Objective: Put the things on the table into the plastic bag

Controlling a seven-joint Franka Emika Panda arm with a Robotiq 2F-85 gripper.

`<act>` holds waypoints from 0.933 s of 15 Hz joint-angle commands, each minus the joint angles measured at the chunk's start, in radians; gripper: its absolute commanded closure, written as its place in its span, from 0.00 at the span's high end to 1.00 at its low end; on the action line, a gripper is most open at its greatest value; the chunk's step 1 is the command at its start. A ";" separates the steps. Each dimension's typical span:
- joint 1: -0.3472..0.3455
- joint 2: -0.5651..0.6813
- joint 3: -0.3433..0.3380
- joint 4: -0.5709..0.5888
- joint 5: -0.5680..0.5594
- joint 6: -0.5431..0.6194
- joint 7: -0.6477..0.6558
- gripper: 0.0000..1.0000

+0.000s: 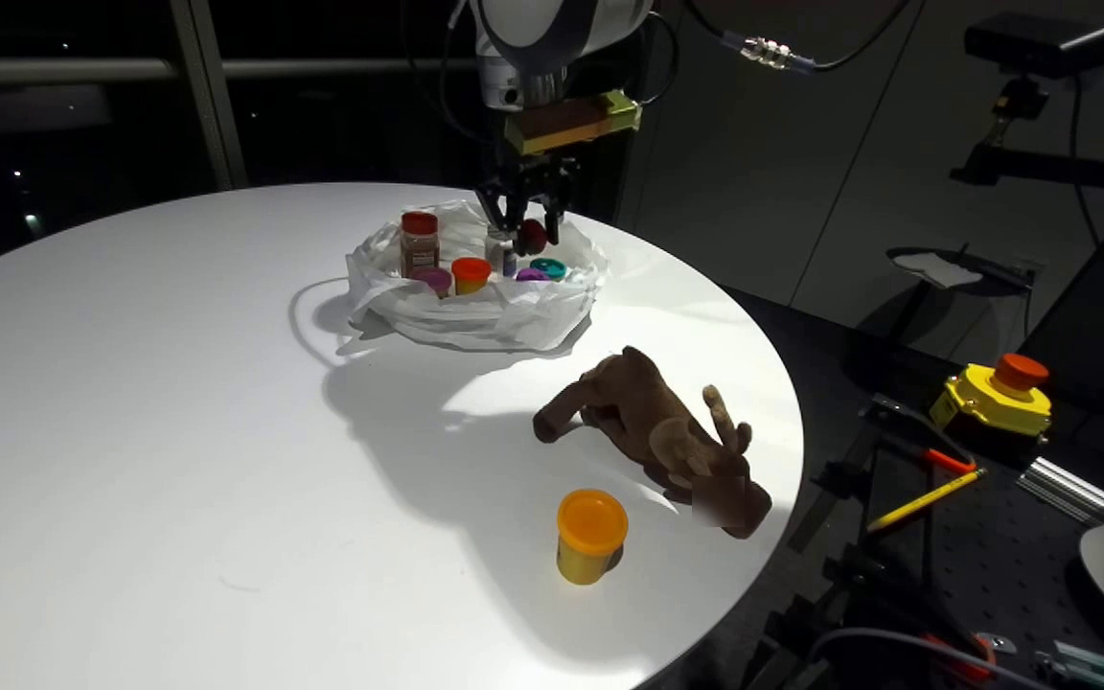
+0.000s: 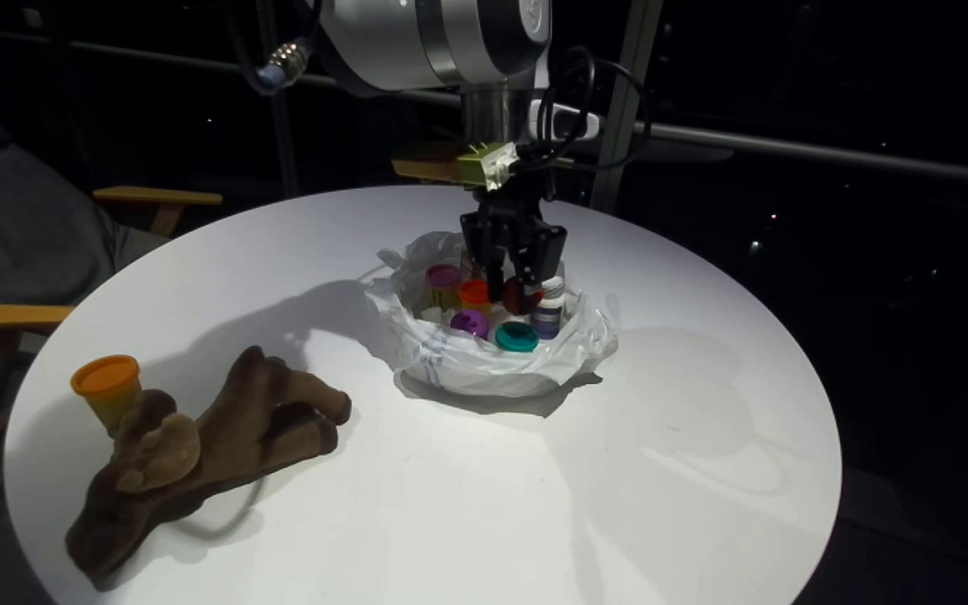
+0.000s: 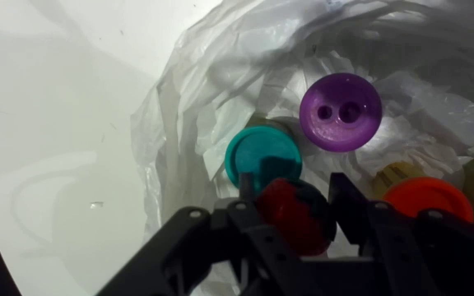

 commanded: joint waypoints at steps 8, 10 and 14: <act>-0.009 -0.032 0.004 -0.051 0.043 -0.004 -0.034 0.81; 0.001 -0.048 0.001 -0.059 0.033 -0.004 -0.027 0.97; 0.035 -0.102 0.002 -0.075 0.020 -0.022 0.002 1.00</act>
